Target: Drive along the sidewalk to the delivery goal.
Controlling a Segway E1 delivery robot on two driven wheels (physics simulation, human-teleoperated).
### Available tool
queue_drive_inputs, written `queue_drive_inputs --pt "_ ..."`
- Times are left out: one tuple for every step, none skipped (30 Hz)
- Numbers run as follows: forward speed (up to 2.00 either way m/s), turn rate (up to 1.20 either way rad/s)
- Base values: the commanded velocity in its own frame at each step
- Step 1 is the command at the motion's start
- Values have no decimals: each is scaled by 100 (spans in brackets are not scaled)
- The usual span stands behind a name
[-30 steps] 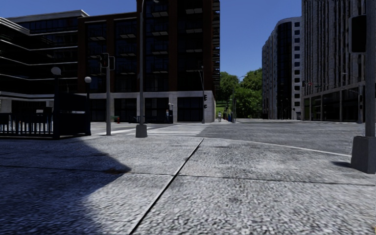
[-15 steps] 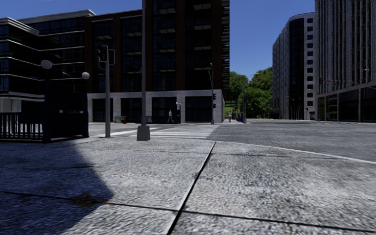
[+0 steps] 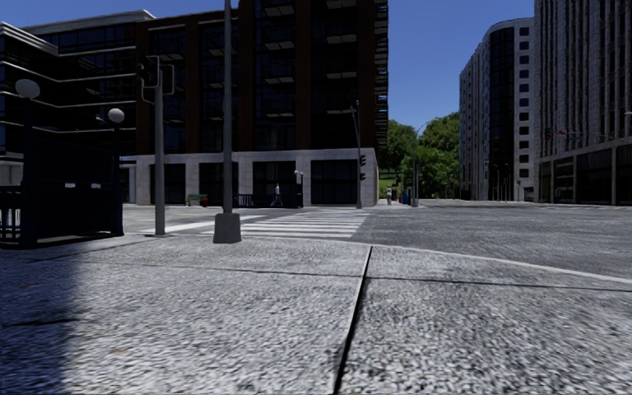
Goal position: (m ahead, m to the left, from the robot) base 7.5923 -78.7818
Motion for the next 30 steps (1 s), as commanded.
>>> queue_drive_inputs --pt "200 0" --pt "200 0" --pt "200 0" --pt "200 0" --pt "200 0" --pt "200 0" --pt "200 0" --pt "200 0" --pt "200 0" --pt "200 1" --pt "200 11" --pt "200 11" --pt "200 22" --pt "200 34" --pt "200 37" --pt "200 37" --pt "200 38" --pt "200 31" --pt "200 11" --pt "200 11" --pt "200 0" --pt "200 0" --pt "200 0" --pt "200 0" --pt "200 0" --pt "200 0" --pt "200 0" --pt "200 0" --pt "200 4" --pt "200 7"
